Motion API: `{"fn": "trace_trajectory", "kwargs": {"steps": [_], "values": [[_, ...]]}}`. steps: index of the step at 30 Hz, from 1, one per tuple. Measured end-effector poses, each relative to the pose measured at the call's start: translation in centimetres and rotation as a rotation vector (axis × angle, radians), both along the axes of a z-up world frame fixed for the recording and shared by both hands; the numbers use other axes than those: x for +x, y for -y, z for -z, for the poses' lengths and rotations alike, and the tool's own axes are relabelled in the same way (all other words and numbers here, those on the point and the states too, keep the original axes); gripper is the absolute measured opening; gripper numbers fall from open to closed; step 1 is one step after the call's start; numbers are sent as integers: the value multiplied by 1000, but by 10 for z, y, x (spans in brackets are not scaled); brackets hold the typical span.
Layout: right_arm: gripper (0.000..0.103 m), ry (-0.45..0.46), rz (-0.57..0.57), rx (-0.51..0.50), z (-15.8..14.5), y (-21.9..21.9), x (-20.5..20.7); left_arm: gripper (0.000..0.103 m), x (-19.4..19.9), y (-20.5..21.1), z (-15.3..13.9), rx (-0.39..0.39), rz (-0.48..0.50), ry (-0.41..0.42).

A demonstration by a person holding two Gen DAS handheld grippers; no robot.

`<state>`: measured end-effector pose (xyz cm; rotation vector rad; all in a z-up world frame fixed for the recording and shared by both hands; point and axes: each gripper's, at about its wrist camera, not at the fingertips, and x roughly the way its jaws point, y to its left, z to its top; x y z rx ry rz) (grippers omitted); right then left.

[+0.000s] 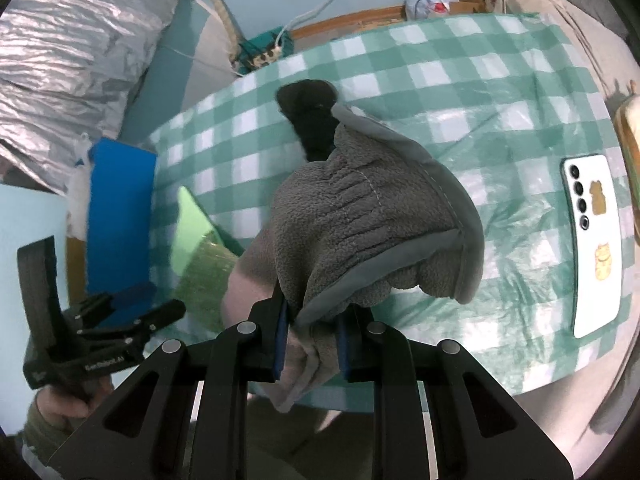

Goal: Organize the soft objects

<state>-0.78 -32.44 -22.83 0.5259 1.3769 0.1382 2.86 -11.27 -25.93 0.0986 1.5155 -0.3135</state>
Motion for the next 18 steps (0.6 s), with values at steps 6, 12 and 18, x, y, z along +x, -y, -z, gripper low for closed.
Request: {"fn": "trace_trajectory", "kwargs": {"steps": [6,12,18], "values": [[19,-44,-6,-7,17,13,-8,76,2,9,19,37,40,-5],[19,-60,-6,-6,28,19,-13,76,11,15,32,43,37,-11],[19,-62,-10,-4,31,20,-13,54,14,24,32,61,53,18]]}}
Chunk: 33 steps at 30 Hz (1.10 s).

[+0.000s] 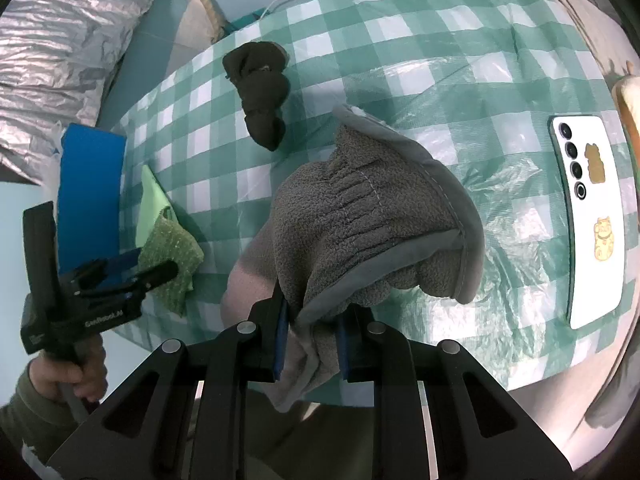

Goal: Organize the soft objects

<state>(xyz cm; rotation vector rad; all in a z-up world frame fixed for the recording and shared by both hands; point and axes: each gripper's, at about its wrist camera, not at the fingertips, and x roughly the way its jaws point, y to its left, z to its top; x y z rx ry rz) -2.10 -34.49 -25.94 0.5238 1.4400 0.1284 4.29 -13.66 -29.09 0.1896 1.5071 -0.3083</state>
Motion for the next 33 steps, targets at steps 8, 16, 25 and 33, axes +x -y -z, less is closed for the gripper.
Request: {"fn": "trace_trajectory", "kwargs": {"steps": [8,16,25,33], "values": [[19,-3,9,8,0,-1,1,18,2,3,-20,-52,-2,39],[19,-3,-2,13,0,-5,4,16,-8,1,-25,-87,2,25],[19,-8,5,15,0,-5,-1,51,-15,-3,-17,-124,-16,-5],[20,-18,19,13,3,2,-6,60,-17,-1,-2,-94,-11,-38]]}}
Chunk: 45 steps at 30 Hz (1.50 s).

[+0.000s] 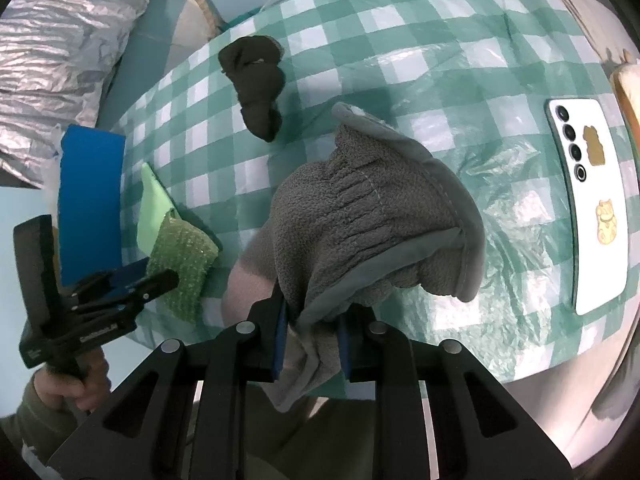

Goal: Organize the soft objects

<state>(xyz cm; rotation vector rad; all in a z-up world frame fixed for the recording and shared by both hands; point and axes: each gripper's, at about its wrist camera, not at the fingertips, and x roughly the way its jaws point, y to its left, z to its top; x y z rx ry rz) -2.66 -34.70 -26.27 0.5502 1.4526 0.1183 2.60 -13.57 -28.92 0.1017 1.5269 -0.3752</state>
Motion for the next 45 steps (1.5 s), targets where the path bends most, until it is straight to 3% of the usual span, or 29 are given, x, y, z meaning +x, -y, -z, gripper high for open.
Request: {"fn": "trace_trajectory", "kwargs": {"steps": [2,4,6,9,17,34,45], "values": [[20,-2,0,-1,0,1,0,56,-2,2,0,9,13,11],[20,-2,-2,-1,0,1,0,28,-3,2,1,17,16,11],[20,-2,-1,1,0,1,0,15,-4,2,3,27,13,8],[20,-2,-5,5,1,0,1,8,-9,1,-2,22,12,41],[20,22,-24,10,-7,-6,7,7,-20,-6,-30,-40,3,93],[20,129,-119,-53,-57,-32,17,7,-22,-34,-95,-145,-67,187],[20,178,-153,-42,-81,-50,28,7,-15,-52,-137,-160,-124,275]]}}
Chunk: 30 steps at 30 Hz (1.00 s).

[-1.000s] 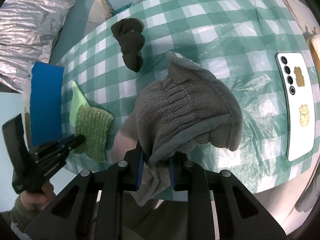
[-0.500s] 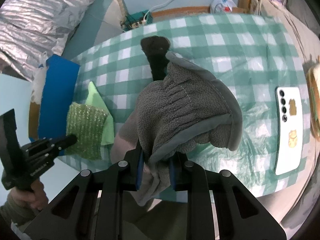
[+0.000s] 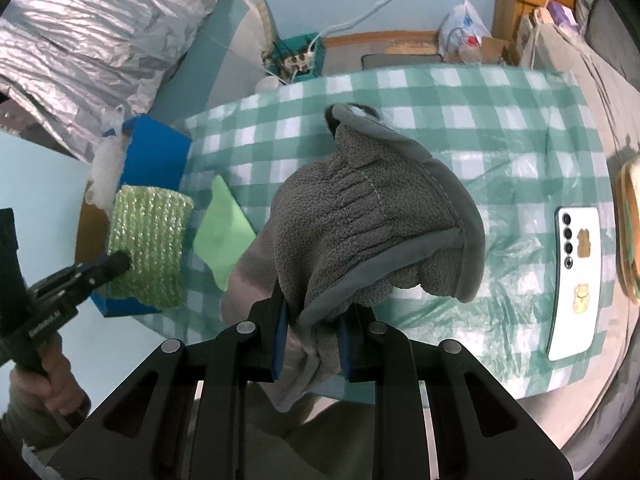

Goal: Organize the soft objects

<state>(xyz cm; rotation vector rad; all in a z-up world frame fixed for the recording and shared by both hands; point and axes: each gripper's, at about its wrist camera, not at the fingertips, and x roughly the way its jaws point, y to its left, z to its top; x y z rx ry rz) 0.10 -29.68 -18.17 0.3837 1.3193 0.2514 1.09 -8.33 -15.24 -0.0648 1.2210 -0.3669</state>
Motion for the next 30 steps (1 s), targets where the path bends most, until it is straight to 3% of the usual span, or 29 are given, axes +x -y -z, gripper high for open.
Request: {"fn": "trace_trajectory", "kwargs": {"steps": [16,30], "values": [[20,75,-96,15,-39,-45,26,7,0,-45,-33,29,-108,78],[20,128,-223,37,-63,-105,53,7,-7,-111,-53,35,-253,128]]}}
